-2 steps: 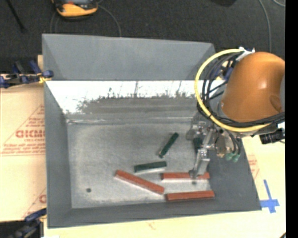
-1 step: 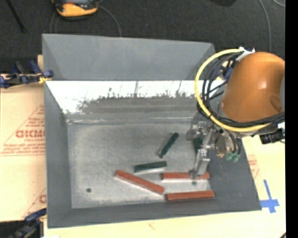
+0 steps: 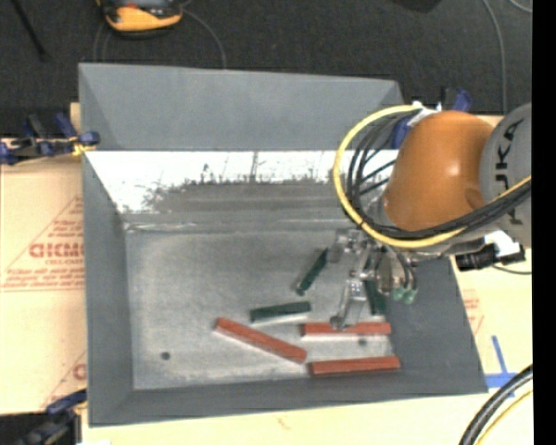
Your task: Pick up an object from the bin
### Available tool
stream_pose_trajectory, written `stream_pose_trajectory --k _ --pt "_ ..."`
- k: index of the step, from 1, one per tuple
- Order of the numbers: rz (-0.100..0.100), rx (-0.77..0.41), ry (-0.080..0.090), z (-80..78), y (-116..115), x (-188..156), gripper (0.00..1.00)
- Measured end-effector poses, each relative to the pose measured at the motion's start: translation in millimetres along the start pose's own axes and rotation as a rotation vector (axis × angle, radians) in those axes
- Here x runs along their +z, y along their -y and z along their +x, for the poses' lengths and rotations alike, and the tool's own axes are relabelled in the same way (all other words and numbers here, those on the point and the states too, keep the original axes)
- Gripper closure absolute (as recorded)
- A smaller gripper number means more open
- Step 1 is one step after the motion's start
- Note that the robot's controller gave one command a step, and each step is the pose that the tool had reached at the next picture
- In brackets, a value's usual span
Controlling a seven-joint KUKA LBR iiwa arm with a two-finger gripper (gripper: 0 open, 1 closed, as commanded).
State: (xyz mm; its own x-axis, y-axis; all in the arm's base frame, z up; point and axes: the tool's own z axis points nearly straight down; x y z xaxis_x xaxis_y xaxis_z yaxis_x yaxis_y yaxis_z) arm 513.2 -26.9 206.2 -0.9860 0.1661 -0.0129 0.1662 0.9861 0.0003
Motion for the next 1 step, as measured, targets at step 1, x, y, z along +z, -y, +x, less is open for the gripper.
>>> stream_pose_trajectory --k 1 --pt "0.000 0.019 -0.005 7.3 -2.6 62.3 0.00"
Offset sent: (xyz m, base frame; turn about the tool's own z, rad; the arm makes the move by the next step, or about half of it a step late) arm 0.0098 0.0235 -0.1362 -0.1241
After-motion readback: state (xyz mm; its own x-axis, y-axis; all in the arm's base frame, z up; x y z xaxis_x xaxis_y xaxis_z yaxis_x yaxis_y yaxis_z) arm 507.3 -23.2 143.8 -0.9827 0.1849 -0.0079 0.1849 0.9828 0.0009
